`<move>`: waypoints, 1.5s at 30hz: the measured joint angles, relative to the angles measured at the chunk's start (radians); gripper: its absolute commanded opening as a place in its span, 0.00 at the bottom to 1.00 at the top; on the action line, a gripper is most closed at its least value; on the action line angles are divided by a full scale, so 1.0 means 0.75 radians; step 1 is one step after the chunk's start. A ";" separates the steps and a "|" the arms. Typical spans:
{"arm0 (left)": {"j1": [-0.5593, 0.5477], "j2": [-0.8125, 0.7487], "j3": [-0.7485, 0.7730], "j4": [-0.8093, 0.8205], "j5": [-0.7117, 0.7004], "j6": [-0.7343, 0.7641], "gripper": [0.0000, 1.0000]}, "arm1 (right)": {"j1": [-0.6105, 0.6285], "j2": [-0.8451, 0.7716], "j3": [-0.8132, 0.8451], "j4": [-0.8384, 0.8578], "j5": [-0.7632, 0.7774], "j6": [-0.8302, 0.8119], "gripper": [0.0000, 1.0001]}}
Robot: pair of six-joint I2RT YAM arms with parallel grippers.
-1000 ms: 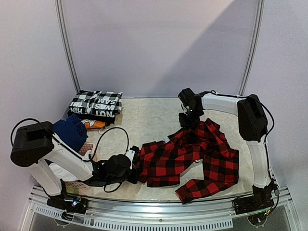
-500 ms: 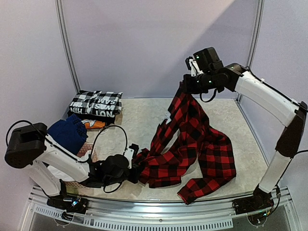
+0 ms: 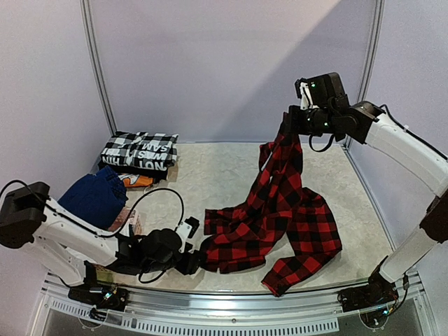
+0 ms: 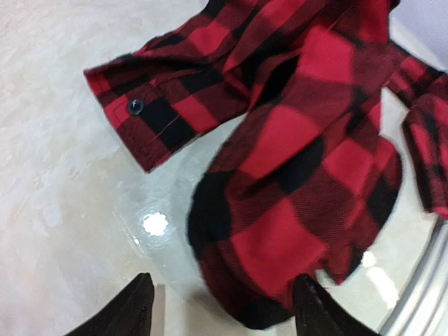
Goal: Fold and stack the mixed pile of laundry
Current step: Adjust the crumpled shirt at the corner of the board.
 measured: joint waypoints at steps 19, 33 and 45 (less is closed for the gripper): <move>0.067 0.252 0.737 -0.386 0.353 0.408 0.66 | 0.001 -0.024 -0.252 0.117 -0.006 0.014 0.00; 0.260 0.572 0.965 -0.452 0.624 0.424 0.58 | 0.001 -0.102 -0.317 0.130 0.007 -0.004 0.00; 0.272 0.676 1.036 -0.463 0.627 0.440 0.74 | 0.001 -0.106 -0.338 0.135 0.011 -0.008 0.00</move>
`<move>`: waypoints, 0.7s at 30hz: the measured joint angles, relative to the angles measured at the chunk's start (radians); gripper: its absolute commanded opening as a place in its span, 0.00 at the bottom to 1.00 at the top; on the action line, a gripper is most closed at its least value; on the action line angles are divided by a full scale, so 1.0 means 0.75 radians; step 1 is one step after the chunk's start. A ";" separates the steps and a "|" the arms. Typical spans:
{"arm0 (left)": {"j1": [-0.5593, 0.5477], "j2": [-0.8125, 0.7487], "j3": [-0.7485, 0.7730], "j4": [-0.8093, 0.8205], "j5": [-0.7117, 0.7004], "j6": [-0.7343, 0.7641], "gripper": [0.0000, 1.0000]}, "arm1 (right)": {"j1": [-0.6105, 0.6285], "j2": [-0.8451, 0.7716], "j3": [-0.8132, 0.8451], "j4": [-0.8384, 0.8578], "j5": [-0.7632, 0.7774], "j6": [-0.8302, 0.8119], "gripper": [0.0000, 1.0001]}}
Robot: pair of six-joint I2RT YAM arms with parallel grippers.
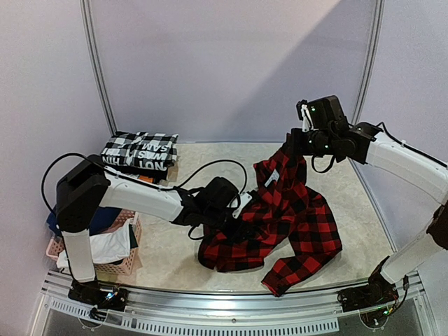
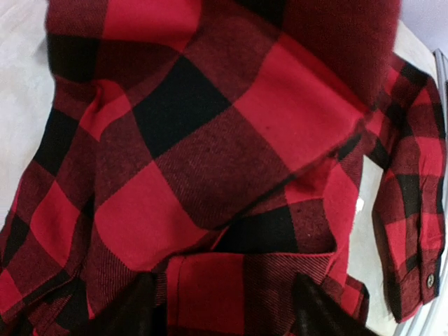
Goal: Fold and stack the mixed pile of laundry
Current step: Adjust the crumpled shirt at the corner of the board.
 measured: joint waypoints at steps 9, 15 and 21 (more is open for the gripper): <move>0.050 0.026 0.010 0.020 -0.008 0.005 0.54 | 0.000 -0.006 -0.008 0.000 -0.001 0.000 0.00; 0.063 0.088 0.019 0.067 0.058 -0.012 0.19 | 0.000 -0.006 -0.010 -0.001 0.000 0.000 0.00; 0.063 0.086 0.014 0.098 0.070 -0.023 0.13 | 0.000 -0.006 -0.010 -0.001 0.000 0.000 0.00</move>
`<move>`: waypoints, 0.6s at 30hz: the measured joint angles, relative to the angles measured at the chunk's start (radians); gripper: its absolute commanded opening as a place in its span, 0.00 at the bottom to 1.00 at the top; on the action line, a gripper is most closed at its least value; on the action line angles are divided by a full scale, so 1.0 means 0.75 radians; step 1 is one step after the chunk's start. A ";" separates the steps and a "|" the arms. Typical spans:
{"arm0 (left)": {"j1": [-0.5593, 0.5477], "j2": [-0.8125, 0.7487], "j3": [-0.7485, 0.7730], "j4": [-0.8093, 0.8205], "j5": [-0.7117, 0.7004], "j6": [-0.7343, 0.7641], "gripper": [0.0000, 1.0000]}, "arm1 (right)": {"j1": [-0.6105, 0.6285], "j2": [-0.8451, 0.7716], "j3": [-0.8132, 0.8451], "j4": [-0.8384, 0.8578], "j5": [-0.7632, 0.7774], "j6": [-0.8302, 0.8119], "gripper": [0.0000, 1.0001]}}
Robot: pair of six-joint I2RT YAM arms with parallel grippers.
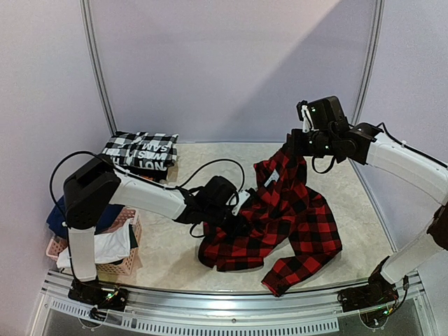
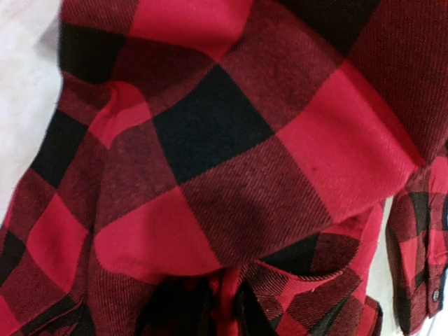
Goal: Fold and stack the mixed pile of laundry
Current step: Adjust the crumpled shirt at the corner of the board.
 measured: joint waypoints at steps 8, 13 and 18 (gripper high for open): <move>0.000 -0.186 -0.104 -0.006 -0.104 0.001 0.12 | 0.000 -0.015 0.000 -0.007 -0.001 0.000 0.00; 0.000 -0.279 -0.140 0.001 -0.161 0.001 0.00 | 0.000 -0.031 0.000 -0.010 0.000 0.000 0.00; 0.000 -0.335 -0.207 0.002 -0.250 -0.007 0.00 | 0.000 -0.035 0.000 -0.028 0.019 0.000 0.00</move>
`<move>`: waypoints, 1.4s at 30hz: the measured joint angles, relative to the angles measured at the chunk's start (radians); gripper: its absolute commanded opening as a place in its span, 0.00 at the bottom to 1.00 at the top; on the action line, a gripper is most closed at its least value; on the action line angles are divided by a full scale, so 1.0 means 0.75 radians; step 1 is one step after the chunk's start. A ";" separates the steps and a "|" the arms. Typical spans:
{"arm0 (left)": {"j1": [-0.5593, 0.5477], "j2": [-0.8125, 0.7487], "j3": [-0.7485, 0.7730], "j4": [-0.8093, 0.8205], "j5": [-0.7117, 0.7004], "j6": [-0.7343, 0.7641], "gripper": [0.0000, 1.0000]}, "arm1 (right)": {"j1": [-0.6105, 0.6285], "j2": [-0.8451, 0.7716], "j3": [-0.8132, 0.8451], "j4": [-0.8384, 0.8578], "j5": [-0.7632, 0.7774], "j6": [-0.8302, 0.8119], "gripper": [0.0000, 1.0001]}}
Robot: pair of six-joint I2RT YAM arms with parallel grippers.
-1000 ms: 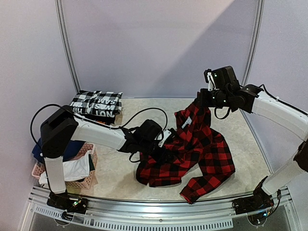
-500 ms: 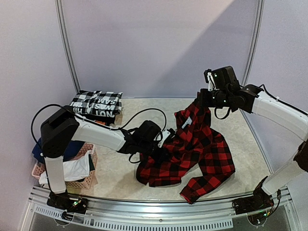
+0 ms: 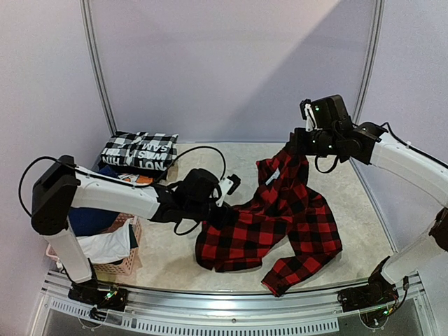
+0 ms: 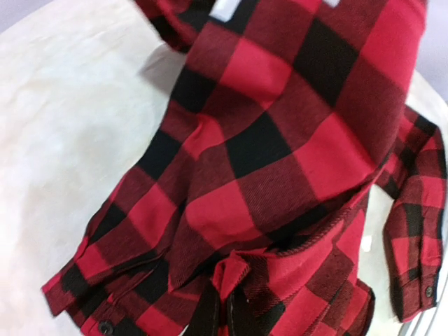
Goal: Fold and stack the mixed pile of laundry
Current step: Adjust the crumpled shirt at the corner of the board.
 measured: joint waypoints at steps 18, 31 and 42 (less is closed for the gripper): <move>0.000 -0.814 -0.286 -0.014 -0.353 0.027 0.00 | 0.002 -0.333 0.134 -0.031 0.190 0.017 0.00; -0.061 -1.236 -0.463 -0.242 -0.242 0.037 0.06 | 0.002 -0.402 0.200 -0.044 0.396 0.002 0.00; -0.344 -1.185 -0.476 -0.600 -0.077 -0.167 0.21 | -0.080 -0.234 0.331 -0.154 0.594 -0.005 0.00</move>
